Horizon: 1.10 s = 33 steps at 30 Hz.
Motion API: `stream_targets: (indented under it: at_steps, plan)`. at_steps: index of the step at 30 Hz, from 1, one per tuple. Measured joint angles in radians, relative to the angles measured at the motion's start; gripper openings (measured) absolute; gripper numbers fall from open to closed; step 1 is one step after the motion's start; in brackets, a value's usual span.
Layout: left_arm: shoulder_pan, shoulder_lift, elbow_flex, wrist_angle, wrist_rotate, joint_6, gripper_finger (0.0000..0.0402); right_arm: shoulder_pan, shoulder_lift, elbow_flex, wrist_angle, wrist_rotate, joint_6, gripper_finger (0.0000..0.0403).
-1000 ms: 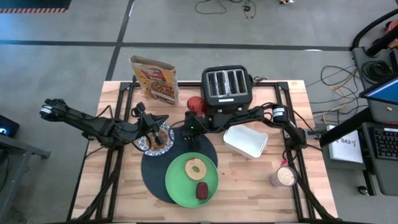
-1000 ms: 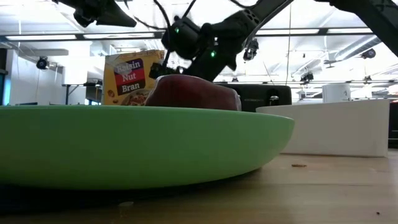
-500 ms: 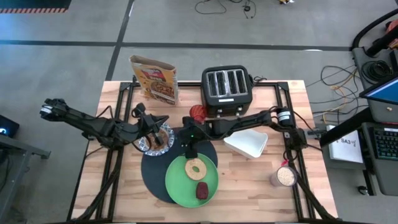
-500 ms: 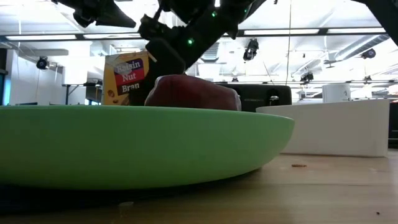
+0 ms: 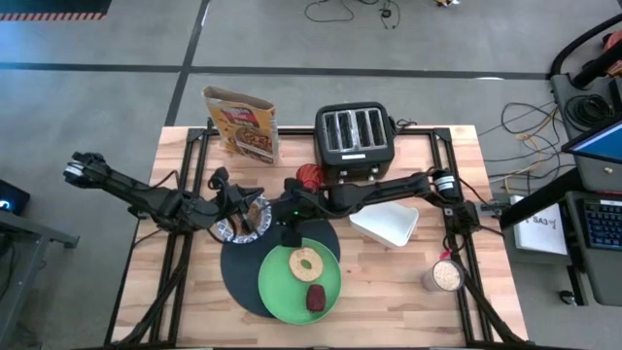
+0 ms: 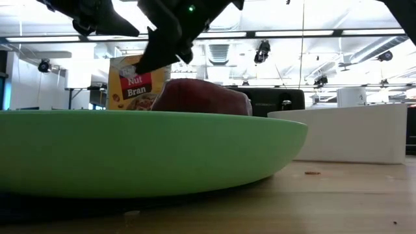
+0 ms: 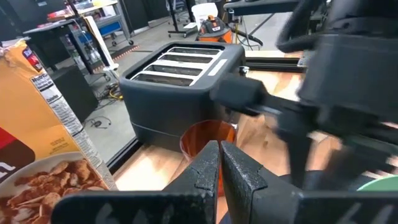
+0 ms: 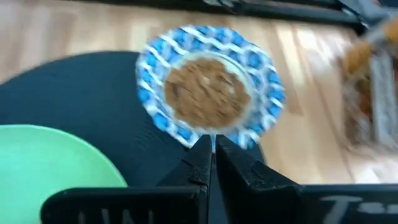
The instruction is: Arrange a breakfast setting
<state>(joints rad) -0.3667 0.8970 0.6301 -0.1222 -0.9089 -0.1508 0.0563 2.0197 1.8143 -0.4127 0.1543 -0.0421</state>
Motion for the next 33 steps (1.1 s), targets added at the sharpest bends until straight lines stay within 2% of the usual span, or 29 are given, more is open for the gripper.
stream_targets:
  at_steps: [2, 6, 10, 15, 18, 25, 33]
  plan:
    - [-0.002, 0.000, -0.002, 0.003, 0.000, 0.000, 0.0000, -0.003, 0.000, 0.015, -0.062, 0.014, 0.002, 0.0010]
    - [-0.020, 0.000, -0.004, 0.001, 0.000, 0.011, 0.0000, -0.013, 0.000, 0.010, -0.183, 0.003, -0.146, 0.0009]
    - [-0.045, -0.011, -0.004, 0.001, -0.010, 0.034, 0.0000, -0.068, 0.000, -0.032, -0.199, -0.058, -0.258, 0.0009]
    - [-0.074, -0.049, -0.004, 0.002, -0.150, 0.089, 0.0000, -0.130, 0.026, -0.042, -0.161, -0.074, -0.318, 0.0015]
    - [-0.078, -0.080, -0.004, -0.001, -0.218, 0.121, 0.0000, -0.135, 0.058, -0.032, -0.154, -0.103, -0.337, 0.0040]
    - [-0.078, -0.145, -0.007, -0.050, -0.254, 0.153, 0.0000, -0.156, 0.140, 0.014, -0.121, -0.106, -0.353, 0.0129]
    - [-0.078, -0.247, -0.007, -0.053, -0.333, 0.241, 0.0000, -0.191, 0.236, 0.133, -0.192, -0.150, -0.364, 0.0157]
